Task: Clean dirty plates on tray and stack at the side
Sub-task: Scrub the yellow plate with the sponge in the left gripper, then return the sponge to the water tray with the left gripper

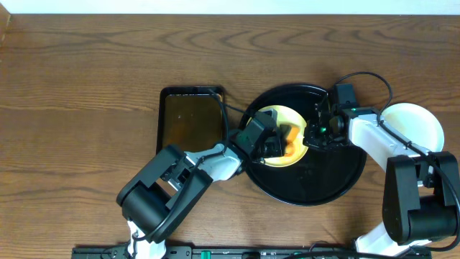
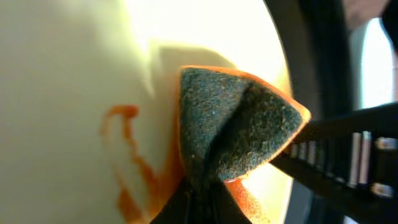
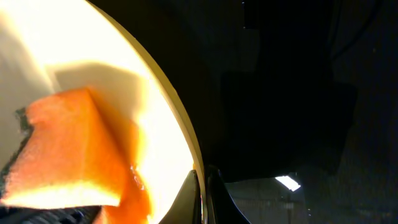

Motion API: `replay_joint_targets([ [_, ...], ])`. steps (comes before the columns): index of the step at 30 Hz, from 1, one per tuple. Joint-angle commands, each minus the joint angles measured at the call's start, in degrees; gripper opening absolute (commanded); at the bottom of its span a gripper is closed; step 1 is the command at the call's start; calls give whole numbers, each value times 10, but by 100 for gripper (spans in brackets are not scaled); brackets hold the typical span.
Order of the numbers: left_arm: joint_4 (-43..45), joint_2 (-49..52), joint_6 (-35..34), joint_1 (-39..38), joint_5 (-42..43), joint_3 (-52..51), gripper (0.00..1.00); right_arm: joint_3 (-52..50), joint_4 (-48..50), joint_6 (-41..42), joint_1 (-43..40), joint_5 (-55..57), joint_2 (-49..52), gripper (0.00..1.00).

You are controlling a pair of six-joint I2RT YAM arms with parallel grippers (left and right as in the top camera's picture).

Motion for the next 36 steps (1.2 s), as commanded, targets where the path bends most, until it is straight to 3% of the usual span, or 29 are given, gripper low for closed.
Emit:
replay_joint_targets([
  [1,-66,6,79,29,-75,6,8,-5,-9,-5,14,7,13,1],
  [6,-120,-20,139,54,-88,21,7,-6,-9,-5,14,7,13,1],
  [20,-278,-209,146,87,-123,21,8,-5,4,-19,14,10,12,1],
  [27,-374,-264,146,173,-127,21,7,-4,36,-68,14,4,-23,1],
  [36,-436,-263,146,278,-126,21,8,-4,44,-123,14,12,-153,1],
])
